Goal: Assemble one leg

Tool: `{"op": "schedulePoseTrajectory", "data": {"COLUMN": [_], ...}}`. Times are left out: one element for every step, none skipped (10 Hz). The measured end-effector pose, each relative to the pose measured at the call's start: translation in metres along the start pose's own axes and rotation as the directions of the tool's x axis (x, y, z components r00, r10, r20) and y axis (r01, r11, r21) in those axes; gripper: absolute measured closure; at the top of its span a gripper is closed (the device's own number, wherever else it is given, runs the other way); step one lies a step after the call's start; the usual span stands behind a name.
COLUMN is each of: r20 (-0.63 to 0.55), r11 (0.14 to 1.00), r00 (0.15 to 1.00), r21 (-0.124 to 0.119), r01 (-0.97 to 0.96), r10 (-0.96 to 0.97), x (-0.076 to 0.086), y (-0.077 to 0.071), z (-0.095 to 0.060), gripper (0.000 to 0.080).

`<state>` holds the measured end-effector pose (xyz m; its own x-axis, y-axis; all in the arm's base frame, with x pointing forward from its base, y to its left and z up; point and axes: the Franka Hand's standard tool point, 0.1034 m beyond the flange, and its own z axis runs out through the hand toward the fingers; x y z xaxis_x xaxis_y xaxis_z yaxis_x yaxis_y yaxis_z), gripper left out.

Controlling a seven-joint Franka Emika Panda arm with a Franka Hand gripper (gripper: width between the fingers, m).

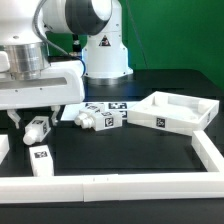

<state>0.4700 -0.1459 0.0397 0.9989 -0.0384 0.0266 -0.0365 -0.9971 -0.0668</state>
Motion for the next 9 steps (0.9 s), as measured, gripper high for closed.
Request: {"op": "schedulePoseTrajectory", "data": {"r20": [0.006, 0.013, 0.009, 0.002, 0.022, 0.037, 0.036, 0.024, 0.026], "r11": [1.0, 0.999, 0.996, 0.993, 0.99, 0.982, 0.983, 0.99, 0.989], "r00": [1.0, 0.999, 0.997, 0.994, 0.991, 0.982, 0.984, 0.99, 0.989], "r21": [0.017, 0.032, 0.04, 0.04, 0.037, 0.04, 0.041, 0.04, 0.039], "r01": [-0.017, -0.04, -0.083, -0.11, -0.136, -0.187, -0.178, -0.137, -0.144], "r10": [0.017, 0.039, 0.083, 0.11, 0.135, 0.186, 0.177, 0.136, 0.143], "x": [0.004, 0.006, 0.008, -0.003, -0.021, -0.021, -0.016, -0.008, -0.01], "y": [-0.011, -0.021, -0.036, -0.062, -0.088, -0.113, -0.128, -0.12, -0.119], "z": [-0.013, -0.025, -0.036, -0.036, -0.026, -0.025, -0.024, -0.024, -0.024], "gripper": [0.0191, 0.0157, 0.0157, 0.0152, 0.0152, 0.015, 0.015, 0.015, 0.015]}}
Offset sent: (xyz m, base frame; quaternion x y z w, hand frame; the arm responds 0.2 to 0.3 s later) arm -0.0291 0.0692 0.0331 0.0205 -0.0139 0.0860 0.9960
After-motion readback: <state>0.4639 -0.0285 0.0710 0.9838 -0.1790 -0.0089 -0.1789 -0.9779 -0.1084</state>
